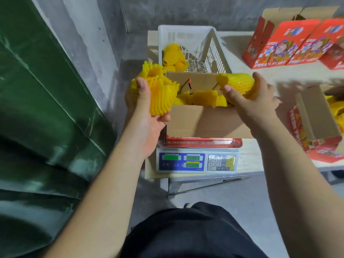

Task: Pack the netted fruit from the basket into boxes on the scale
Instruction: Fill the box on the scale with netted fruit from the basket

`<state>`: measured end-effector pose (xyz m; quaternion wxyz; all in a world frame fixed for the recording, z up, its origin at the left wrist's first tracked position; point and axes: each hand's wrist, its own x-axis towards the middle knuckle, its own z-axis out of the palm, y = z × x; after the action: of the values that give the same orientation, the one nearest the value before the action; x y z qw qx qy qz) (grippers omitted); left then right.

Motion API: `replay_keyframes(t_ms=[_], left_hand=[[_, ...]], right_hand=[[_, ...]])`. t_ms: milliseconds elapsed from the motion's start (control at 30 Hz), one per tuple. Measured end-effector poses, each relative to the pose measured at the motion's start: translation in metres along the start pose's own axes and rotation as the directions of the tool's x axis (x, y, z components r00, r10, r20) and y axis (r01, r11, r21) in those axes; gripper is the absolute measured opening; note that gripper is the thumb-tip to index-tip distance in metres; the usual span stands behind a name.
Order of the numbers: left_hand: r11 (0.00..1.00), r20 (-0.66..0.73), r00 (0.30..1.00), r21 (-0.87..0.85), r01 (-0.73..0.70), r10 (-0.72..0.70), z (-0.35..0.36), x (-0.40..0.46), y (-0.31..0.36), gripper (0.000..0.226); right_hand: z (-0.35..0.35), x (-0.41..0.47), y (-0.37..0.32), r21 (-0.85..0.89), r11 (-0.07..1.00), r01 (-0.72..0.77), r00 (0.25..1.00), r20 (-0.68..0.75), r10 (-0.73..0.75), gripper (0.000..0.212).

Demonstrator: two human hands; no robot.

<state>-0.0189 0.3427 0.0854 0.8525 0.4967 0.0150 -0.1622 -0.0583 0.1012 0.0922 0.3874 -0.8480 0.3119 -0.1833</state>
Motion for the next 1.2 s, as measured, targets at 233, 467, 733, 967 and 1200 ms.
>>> replay_keyframes(t_ms=[233, 467, 733, 967, 1200], left_hand=[[0.993, -0.042, 0.994, 0.054, 0.102, -0.099, 0.009, -0.024, 0.003, 0.064], [0.989, -0.006, 1.0, 0.145, -0.002, 0.003, 0.038, -0.057, 0.003, 0.063], [0.971, 0.076, 0.993, 0.214, -0.104, 0.089, 0.062, -0.086, -0.013, 0.037], [0.978, -0.095, 0.986, 0.171, -0.12, 0.137, 0.052, -0.101, -0.009, 0.03], [0.98, -0.195, 0.977, 0.194, -0.049, 0.088, 0.045, -0.11, -0.02, 0.025]], right_hand=[[-0.001, -0.026, 0.007, -0.013, 0.977, 0.215, 0.974, 0.079, -0.213, 0.067], [-0.008, -0.085, -0.021, 0.616, 0.777, 0.131, 0.857, 0.323, -0.401, 0.056], [-0.024, -0.105, -0.006, 0.662, 0.748, 0.048, 0.813, 0.41, -0.415, 0.055], [-0.024, -0.027, -0.009, 0.508, 0.833, 0.222, 0.918, 0.18, -0.354, 0.074], [-0.038, 0.011, 0.018, -0.192, 0.889, 0.416, 0.838, 0.461, -0.293, 0.067]])
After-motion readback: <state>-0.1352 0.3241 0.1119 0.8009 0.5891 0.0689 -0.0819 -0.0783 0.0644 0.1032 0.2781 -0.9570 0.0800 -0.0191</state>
